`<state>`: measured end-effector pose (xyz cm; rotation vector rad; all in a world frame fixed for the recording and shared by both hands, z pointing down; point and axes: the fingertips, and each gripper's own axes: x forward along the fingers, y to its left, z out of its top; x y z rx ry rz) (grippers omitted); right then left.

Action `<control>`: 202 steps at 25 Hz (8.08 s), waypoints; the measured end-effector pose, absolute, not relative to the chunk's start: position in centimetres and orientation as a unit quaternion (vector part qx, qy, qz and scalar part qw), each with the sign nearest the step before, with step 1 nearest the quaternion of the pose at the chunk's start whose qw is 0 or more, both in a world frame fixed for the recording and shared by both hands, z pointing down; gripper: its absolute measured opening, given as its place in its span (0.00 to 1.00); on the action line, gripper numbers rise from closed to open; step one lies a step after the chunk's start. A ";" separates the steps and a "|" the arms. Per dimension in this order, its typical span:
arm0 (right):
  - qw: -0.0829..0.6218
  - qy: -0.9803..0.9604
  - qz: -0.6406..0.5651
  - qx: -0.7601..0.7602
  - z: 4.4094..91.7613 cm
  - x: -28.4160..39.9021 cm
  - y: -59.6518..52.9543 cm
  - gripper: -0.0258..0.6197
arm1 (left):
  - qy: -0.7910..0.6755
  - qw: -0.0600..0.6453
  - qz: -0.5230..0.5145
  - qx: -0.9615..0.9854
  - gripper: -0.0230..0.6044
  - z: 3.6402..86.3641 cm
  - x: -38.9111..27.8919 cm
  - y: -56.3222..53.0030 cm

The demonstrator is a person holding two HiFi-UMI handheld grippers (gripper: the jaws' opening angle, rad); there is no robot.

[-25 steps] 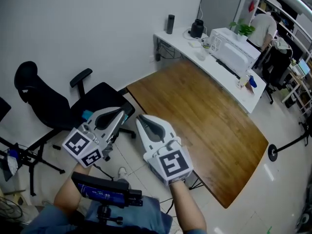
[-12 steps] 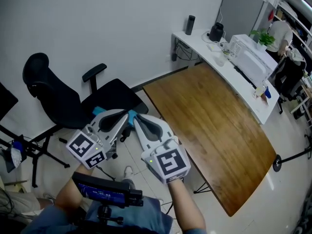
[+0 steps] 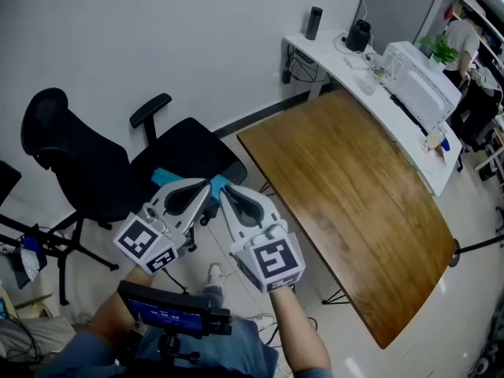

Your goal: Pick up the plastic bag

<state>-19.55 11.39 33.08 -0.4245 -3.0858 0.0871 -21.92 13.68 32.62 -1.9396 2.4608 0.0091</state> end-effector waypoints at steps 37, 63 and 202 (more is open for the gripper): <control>0.159 -0.941 0.294 0.043 65.8 -29.3 4.9 0.30 | 0.738 -0.134 -0.023 -0.661 0.05 54.1 -32.1 7.2; 0.180 -0.895 0.404 0.058 72.0 -30.5 6.4 0.18 | 0.738 -0.173 -0.028 -0.652 0.05 58.3 -33.8 8.7; 0.108 -0.920 0.244 0.286 48.5 20.3 -27.4 0.04 | 0.496 -0.064 0.013 -0.866 0.05 40.7 13.4 -25.3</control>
